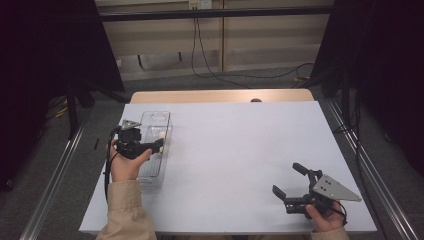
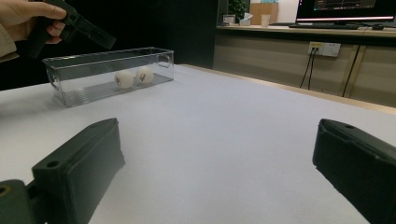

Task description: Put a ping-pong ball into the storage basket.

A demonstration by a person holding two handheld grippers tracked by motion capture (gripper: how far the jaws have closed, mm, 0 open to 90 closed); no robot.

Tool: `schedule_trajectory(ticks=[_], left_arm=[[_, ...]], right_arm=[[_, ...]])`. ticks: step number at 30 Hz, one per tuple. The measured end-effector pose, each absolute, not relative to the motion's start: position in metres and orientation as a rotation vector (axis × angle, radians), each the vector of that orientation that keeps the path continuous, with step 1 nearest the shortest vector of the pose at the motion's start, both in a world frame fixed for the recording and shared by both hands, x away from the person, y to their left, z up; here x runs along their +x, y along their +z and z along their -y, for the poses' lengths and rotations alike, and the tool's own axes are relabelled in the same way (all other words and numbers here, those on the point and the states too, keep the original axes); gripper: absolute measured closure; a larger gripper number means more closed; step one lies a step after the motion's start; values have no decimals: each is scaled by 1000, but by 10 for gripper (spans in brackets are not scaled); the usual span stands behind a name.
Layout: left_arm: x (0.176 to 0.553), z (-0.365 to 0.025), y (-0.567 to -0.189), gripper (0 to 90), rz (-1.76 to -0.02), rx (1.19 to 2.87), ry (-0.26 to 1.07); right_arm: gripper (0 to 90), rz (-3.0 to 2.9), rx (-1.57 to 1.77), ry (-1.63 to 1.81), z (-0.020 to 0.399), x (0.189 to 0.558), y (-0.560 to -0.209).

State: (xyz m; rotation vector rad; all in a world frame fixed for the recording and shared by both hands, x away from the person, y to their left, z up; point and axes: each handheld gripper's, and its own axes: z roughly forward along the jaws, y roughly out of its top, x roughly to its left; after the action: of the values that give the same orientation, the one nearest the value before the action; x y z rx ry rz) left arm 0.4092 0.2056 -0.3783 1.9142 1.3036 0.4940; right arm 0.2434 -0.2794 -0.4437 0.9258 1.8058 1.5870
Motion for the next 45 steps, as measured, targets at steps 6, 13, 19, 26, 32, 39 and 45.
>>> schedule_trajectory(ticks=[6, 13, 19, 26, 32, 39, 45], left_arm=[[404, -204, -376, 102, -1272, 1898, 518], [396, -204, -378, 56, -1223, 1854, 531], [389, -204, -379, 43, -1192, 1839, 533], [381, -204, -381, 36, -1132, 1819, 529], [375, -203, -385, 36, -1106, 1814, 532], [367, -201, -387, 36, -1052, 1821, 543], [361, -200, -390, 36, -1035, 1811, 543]], right_arm=[[8, -1803, 928, 1591, 280, 243, -444], [8, -1803, 929, 1590, 280, 243, -444], [8, -1802, 931, 1593, 280, 243, -444], [8, -1802, 930, 1594, 280, 243, -444], [8, -1802, 931, 1595, 280, 243, -443], [8, -1801, 928, 1598, 279, 243, -443], [8, -1799, 932, 1601, 279, 243, -443]])
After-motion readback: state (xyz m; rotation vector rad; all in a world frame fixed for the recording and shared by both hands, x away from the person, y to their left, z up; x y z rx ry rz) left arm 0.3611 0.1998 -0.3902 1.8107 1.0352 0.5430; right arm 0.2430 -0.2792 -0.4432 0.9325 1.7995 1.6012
